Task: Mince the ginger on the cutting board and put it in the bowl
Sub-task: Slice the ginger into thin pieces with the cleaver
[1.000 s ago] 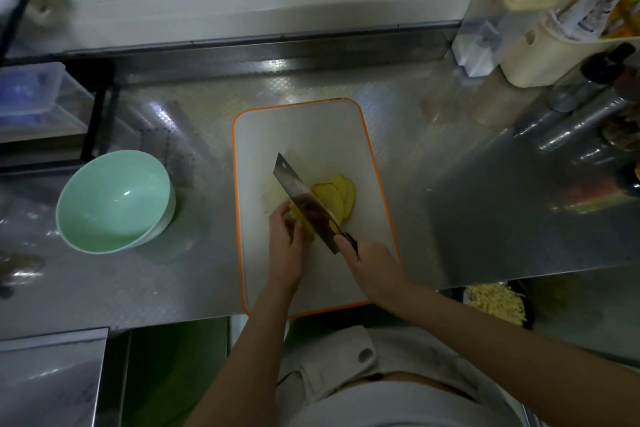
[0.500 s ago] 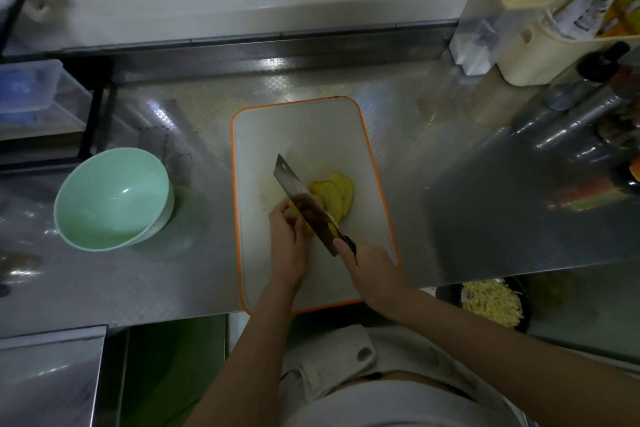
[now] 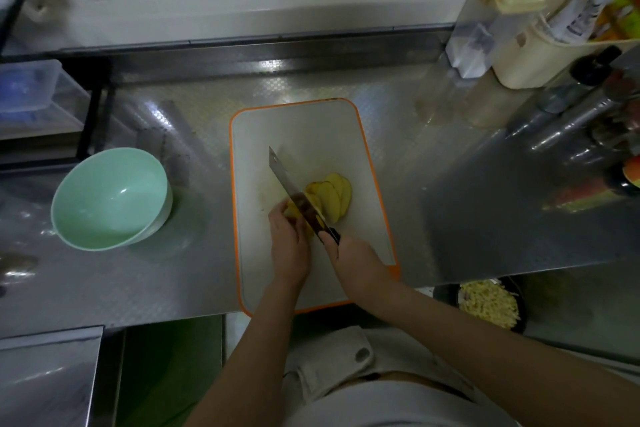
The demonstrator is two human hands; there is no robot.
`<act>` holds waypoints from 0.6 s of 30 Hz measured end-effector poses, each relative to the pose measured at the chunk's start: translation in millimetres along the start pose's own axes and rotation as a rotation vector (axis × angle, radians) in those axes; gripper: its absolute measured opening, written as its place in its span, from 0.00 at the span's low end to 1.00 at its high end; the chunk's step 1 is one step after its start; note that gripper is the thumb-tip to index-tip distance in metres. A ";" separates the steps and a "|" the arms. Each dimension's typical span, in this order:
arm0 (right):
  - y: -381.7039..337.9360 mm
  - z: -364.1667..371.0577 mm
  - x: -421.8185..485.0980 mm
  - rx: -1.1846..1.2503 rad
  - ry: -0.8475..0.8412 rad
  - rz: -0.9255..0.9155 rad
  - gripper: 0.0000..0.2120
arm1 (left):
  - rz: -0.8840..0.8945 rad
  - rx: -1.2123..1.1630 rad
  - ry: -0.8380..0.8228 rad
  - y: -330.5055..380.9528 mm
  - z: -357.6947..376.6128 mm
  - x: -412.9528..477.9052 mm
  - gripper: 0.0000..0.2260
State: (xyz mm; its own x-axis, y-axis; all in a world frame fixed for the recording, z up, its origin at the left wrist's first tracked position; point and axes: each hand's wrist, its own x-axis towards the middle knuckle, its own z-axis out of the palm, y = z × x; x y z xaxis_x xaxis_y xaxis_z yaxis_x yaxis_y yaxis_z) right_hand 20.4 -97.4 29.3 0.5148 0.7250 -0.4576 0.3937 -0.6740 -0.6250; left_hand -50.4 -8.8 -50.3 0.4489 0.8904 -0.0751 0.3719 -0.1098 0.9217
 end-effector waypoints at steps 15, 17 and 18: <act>3.4 -1.9 5.6 0.116 0.017 -0.005 0.18 | 0.003 -0.013 -0.040 -2.8 0.1 -1.7 0.18; 1.6 -5.8 4.5 0.110 0.008 -0.018 0.18 | -0.001 -0.026 -0.041 -4.3 0.0 -1.6 0.19; 1.5 -7.1 3.6 0.099 0.006 -0.017 0.18 | -0.006 -0.028 -0.038 -5.2 0.2 -1.2 0.20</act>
State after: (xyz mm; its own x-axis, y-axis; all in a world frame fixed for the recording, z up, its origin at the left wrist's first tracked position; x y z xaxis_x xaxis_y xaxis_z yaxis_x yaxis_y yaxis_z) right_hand 28.2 -96.7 31.2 0.5139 0.7347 -0.4428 0.3251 -0.6445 -0.6920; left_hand -52.7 -9.4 -55.1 0.4777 0.8735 -0.0942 0.3522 -0.0921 0.9314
